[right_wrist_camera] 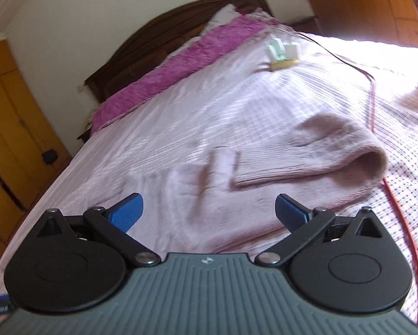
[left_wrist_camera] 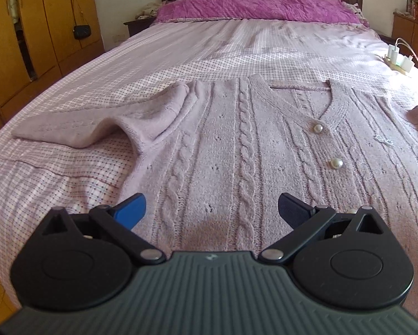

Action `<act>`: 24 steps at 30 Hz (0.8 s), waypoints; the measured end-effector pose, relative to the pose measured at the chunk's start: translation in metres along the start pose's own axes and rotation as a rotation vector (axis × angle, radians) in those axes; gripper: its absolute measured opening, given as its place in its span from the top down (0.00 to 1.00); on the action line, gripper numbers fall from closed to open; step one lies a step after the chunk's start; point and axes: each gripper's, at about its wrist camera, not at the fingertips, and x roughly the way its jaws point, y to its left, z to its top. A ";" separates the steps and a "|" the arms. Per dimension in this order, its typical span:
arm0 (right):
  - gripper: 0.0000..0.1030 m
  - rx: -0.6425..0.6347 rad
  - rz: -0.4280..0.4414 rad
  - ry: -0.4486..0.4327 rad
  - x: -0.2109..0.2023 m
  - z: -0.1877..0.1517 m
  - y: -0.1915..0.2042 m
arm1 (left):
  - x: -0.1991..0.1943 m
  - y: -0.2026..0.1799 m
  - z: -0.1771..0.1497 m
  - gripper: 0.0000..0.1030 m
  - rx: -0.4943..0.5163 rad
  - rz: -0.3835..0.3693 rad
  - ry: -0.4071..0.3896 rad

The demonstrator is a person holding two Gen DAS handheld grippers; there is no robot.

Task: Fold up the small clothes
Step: 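Move the right gripper to the cardigan sleeve cuff and close on it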

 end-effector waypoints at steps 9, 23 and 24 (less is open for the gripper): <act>0.06 0.165 -0.075 -0.016 0.058 0.021 -0.054 | 0.006 0.001 0.003 0.00 0.014 0.080 0.025; 0.80 0.230 -0.174 -0.041 0.069 0.032 -0.070 | 0.013 -0.006 0.005 0.00 0.041 0.101 0.030; 0.87 0.231 -0.164 -0.046 0.065 0.034 -0.070 | 0.012 -0.005 0.005 0.00 0.040 0.100 0.025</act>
